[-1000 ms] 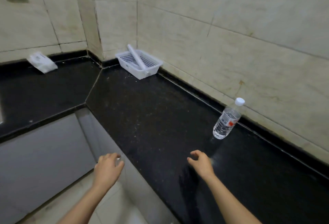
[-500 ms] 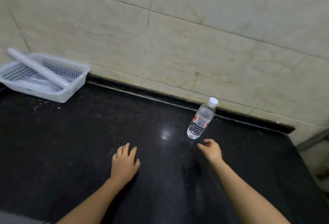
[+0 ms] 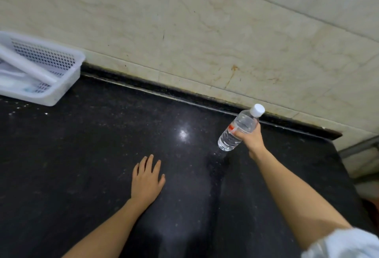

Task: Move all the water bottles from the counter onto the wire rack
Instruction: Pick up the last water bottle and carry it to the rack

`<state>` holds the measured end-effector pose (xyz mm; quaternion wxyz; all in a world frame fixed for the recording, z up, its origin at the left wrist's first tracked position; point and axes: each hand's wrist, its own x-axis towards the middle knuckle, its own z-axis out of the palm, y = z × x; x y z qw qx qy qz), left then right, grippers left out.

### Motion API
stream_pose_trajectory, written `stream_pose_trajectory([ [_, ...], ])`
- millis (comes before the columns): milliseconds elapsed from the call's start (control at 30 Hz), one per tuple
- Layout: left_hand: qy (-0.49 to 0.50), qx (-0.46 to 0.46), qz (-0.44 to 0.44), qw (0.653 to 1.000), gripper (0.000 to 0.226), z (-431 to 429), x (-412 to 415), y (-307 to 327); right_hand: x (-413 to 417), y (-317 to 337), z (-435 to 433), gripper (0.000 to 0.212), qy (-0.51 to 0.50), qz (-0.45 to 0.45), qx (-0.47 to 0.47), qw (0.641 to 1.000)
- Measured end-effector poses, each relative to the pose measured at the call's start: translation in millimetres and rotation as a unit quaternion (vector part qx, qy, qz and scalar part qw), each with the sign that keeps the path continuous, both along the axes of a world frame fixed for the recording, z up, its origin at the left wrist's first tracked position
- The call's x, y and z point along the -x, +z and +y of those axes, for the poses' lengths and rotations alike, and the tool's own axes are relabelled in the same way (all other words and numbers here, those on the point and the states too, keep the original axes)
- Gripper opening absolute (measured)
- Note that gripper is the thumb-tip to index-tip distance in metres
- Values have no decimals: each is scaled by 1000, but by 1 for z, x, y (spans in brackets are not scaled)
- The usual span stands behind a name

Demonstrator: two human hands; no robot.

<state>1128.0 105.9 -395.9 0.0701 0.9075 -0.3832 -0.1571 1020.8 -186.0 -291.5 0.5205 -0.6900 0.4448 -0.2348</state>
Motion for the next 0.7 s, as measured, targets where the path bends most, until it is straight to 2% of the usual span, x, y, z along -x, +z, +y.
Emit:
stream_pose_trajectory([
  [67, 10, -7, 16, 1000, 45, 0, 0, 1, -1, -1, 3, 67, -2, -11, -11, 1000],
  [167, 30, -7, 28, 999, 49, -1, 0, 3, 2, 1, 17, 60, -56, -33, -11, 998],
  [300, 72, 57, 80, 993, 58, -20, 7, 31, 30, 6, 37, 61, -111, -44, 5, 993],
  [467, -9, 109, 89, 990, 75, -51, 29, 42, 113, 33, 48, 67, -136, -36, 23, 990],
  [533, -55, 105, 94, 989, 67, -64, 49, 45, 155, 45, 53, 60, -160, -36, 45, 985],
  [600, -103, 108, 94, 984, 57, -77, 72, 49, 196, 58, 60, 41, -174, -29, 65, 982],
  [700, -165, 95, 105, 976, 55, -94, 115, 58, 268, 65, 68, 35, -195, 10, 85, 977],
])
